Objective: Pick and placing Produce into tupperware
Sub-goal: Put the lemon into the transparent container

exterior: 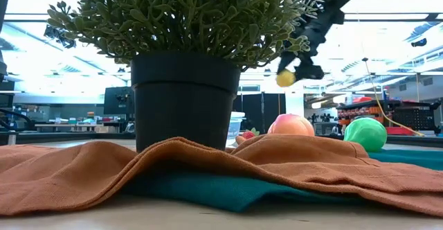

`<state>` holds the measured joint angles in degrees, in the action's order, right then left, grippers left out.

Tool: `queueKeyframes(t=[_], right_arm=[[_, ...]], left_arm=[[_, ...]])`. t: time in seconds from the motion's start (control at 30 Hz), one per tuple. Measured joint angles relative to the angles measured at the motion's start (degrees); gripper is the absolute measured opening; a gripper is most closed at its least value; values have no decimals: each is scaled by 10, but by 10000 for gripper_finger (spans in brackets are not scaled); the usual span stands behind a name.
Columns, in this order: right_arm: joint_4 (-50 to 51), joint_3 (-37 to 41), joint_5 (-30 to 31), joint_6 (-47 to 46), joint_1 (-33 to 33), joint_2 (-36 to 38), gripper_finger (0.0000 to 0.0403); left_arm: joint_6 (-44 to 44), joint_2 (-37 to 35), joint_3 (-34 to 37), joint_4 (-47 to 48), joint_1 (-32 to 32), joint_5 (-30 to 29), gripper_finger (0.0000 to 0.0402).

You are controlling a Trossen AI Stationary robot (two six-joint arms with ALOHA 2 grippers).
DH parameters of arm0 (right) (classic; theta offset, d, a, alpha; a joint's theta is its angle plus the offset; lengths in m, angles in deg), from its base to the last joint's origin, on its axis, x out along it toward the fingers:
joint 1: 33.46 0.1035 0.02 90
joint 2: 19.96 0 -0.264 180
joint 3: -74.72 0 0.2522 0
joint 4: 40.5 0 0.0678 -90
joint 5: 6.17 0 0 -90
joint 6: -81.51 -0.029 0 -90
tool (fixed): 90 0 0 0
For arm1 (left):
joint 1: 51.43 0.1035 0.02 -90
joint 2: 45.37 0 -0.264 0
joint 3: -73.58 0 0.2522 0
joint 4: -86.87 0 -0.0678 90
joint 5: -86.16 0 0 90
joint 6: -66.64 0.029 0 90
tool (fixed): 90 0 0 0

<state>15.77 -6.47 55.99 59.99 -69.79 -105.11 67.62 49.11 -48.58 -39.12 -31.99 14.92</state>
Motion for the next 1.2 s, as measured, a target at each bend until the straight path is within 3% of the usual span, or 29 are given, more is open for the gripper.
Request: queueKeyframes(t=[0.3, 0.63, 1.03, 1.2], right_arm=[[-173, -18, -41, -38, 34, -52, 157], [-323, -19, -38, 11, 74, -84, 157], [-394, -19, 62, 134, 115, -126, 157], [-402, -19, 64, 142, 119, -157, 157]], left_arm=[[1, -46, 0, -12, 20, 0, 173], [-3, -89, 0, -11, 41, -1, 172], [-3, -95, 0, -2, 45, -3, 176], [-3, -95, 0, 3, 43, -3, 172]])
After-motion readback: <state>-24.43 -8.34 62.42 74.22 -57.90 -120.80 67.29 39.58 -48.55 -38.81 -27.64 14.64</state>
